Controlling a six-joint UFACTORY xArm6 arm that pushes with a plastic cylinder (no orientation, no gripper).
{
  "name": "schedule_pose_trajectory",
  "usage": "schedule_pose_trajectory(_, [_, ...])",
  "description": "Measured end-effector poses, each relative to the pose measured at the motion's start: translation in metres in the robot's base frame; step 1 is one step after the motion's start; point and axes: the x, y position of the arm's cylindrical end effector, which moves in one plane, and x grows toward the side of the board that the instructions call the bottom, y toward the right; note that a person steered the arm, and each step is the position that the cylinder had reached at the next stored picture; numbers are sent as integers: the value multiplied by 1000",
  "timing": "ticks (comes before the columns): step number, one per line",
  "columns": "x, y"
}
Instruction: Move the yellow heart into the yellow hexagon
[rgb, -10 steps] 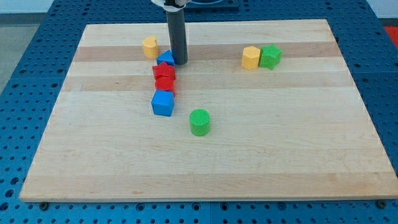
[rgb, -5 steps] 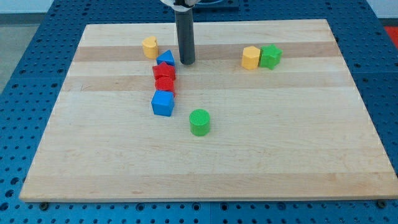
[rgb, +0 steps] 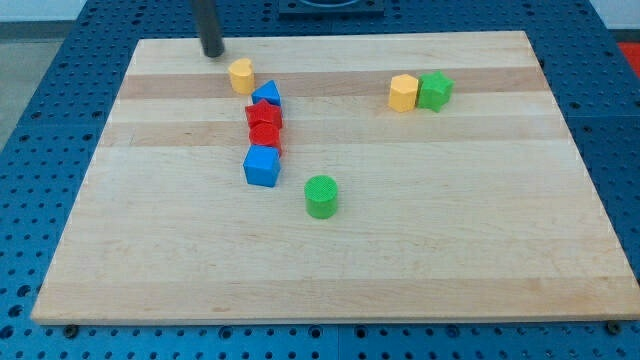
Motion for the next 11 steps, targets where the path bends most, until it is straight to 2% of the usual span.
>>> schedule_pose_trajectory(1, [20, -33])
schedule_pose_trajectory(2, [53, -36])
schedule_pose_trajectory(3, [66, -17])
schedule_pose_trajectory(7, [60, 130])
schedule_pose_trajectory(9, [51, 151])
schedule_pose_trajectory(11, [2, 146])
